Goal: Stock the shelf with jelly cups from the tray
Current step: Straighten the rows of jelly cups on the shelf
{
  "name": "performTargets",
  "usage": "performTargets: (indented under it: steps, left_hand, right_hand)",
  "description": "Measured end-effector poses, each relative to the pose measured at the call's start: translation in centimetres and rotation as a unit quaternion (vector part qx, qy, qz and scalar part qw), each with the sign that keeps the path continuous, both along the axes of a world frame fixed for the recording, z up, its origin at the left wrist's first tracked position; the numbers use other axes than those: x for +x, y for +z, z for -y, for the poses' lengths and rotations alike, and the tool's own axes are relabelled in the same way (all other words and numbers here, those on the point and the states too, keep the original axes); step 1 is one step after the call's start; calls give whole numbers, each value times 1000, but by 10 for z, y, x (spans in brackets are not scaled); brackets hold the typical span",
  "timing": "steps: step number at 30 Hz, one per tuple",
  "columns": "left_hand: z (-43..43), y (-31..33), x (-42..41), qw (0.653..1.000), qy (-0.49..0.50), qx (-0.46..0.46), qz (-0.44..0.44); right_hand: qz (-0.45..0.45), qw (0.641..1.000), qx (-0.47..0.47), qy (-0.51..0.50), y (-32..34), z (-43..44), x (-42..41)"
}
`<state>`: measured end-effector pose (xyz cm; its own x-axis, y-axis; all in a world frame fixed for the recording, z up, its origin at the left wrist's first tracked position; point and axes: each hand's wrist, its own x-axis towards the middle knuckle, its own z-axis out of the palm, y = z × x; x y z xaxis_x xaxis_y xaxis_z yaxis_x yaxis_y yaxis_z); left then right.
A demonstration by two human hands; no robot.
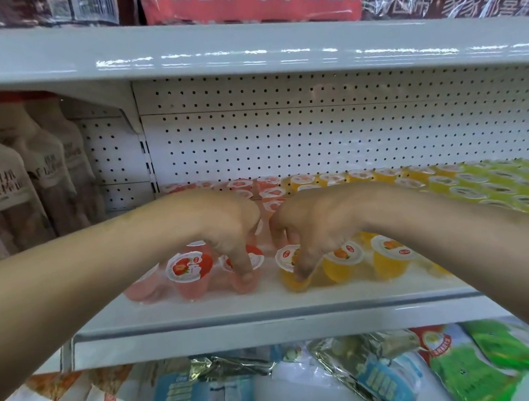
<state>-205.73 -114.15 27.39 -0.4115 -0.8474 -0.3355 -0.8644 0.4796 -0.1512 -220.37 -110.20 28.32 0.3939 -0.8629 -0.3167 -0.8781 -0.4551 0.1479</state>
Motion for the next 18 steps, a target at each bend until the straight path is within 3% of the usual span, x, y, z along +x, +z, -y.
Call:
performTargets:
  steps: [4, 8, 12, 18]
  left_hand:
    - [8, 21, 9, 997, 18, -20, -66]
    - [32, 45, 13, 984, 33, -46, -167]
    - [66, 50, 0, 982, 30, -40, -183]
    - [97, 40, -41, 990, 2, 8, -142]
  right_hand:
    - [51, 998, -24, -22, 13, 9, -11]
    - [122, 982, -125, -73, 47, 24, -27]
    - [162, 963, -182, -114, 58, 51, -42]
    - [131, 968, -162, -139, 42, 89, -50]
